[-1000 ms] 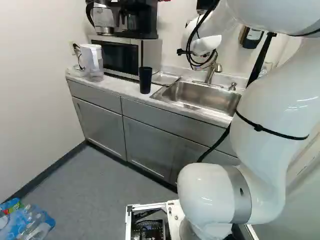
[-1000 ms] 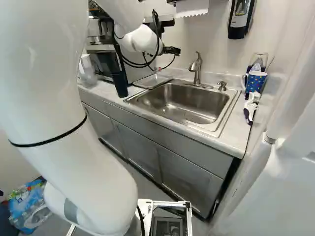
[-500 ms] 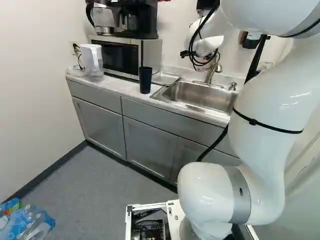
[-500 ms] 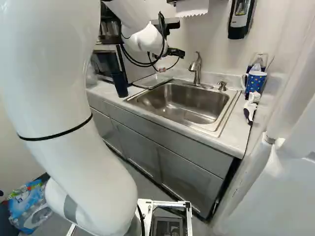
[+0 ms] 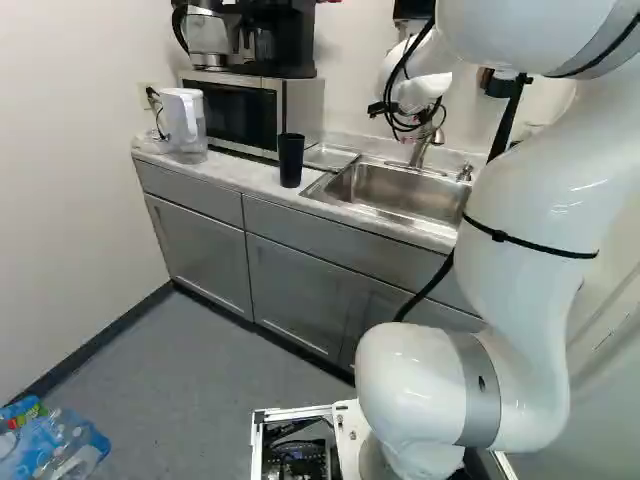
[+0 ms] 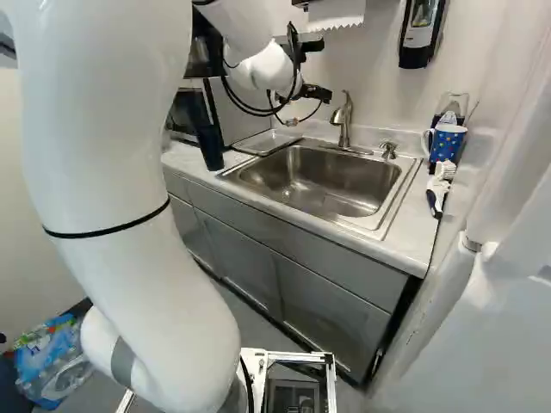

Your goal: Rinse the cup and place it in the tray

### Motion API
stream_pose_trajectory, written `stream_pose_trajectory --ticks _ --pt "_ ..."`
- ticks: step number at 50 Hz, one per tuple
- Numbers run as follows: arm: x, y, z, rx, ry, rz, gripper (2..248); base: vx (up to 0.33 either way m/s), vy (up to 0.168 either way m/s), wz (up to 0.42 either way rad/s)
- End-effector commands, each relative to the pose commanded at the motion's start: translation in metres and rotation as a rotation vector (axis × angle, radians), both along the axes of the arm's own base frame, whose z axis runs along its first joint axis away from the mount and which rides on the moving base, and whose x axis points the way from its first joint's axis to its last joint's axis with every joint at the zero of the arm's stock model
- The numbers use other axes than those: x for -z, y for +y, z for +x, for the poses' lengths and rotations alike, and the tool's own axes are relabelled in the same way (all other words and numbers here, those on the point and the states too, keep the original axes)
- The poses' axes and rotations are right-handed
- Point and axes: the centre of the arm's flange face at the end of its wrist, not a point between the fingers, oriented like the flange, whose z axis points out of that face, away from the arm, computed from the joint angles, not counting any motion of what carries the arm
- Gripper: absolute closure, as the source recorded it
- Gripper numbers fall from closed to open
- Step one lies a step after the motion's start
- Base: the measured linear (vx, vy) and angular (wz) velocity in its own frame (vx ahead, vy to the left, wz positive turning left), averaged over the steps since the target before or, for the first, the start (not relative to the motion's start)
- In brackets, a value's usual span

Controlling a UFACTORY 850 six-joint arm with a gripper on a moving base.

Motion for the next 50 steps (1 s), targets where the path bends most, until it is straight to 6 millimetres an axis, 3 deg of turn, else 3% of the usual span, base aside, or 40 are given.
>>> stream_pose_trajectory --ticks 32,50 --pt "0.001 -0.032 0.008 0.047 -0.004 -0.001 3 0.0 0.0 0.0" --pt "0.001 -0.039 0.011 0.056 -0.006 -0.002 3 0.0 0.0 0.0"
